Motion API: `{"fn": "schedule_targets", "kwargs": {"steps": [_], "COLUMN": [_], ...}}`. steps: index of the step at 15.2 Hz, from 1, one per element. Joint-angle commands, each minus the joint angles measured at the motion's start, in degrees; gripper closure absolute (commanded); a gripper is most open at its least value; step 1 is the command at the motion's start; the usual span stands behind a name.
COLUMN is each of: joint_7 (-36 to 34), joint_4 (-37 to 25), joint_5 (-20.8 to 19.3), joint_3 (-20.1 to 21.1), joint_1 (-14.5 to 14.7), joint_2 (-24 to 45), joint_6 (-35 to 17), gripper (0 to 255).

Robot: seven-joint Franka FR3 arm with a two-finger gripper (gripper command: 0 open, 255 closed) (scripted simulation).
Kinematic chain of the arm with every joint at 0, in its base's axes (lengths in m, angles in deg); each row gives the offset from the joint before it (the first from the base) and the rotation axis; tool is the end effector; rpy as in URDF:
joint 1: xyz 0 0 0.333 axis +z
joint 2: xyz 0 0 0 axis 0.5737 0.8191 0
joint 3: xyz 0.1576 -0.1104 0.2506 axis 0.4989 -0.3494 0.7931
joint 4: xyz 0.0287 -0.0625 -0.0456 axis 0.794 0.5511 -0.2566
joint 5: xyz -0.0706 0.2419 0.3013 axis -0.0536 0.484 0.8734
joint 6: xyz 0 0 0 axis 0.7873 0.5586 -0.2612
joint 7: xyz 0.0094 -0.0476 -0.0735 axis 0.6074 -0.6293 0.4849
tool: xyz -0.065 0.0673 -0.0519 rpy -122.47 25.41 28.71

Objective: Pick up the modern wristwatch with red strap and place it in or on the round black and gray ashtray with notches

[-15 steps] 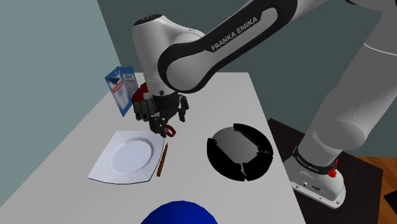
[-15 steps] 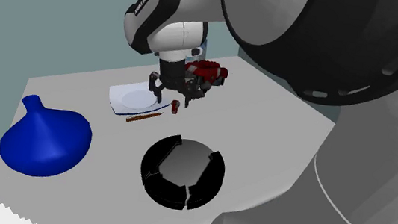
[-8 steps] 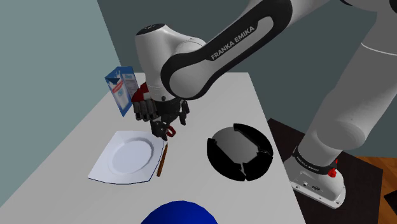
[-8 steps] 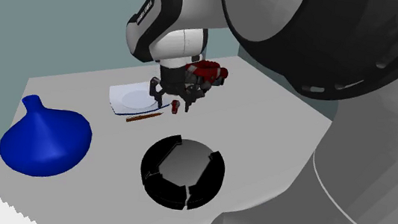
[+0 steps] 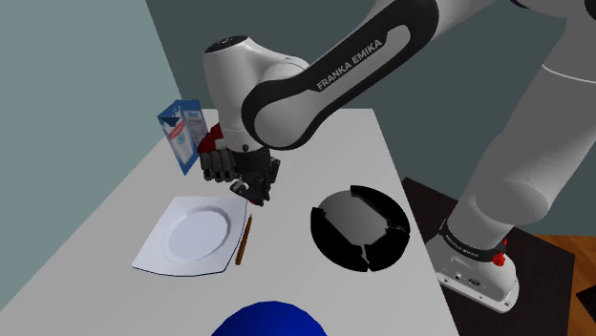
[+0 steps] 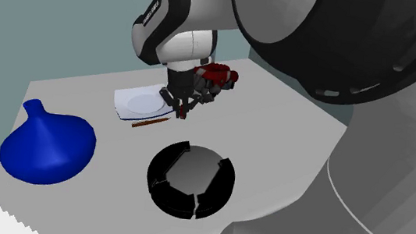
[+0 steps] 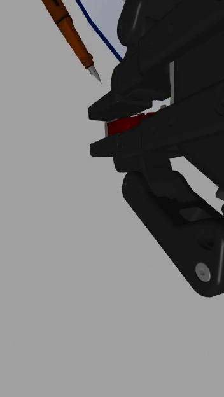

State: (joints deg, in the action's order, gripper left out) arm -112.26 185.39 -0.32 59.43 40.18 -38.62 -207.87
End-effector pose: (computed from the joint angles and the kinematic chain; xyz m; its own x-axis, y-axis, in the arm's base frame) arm 0.4047 0.3369 0.3929 0.9957 0.0910 -0.0173 0.0913 -0.9956 0.0195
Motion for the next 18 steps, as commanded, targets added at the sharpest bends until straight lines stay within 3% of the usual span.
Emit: {"fn": "schedule_targets", "kwargs": {"steps": [1, 5, 18], "joint_7": [0.0, 0.0, 1.99], "joint_4": [0.0, 0.0, -6.29], "joint_5": [0.0, 0.0, 2.54], "joint_3": [0.0, 0.0, -0.67], "joint_1": [0.0, 0.0, -0.2], "joint_2": [0.0, 0.0, -4.32], "joint_6": [0.0, 0.0, 9.91], "gripper": [255, 255, 255]}}
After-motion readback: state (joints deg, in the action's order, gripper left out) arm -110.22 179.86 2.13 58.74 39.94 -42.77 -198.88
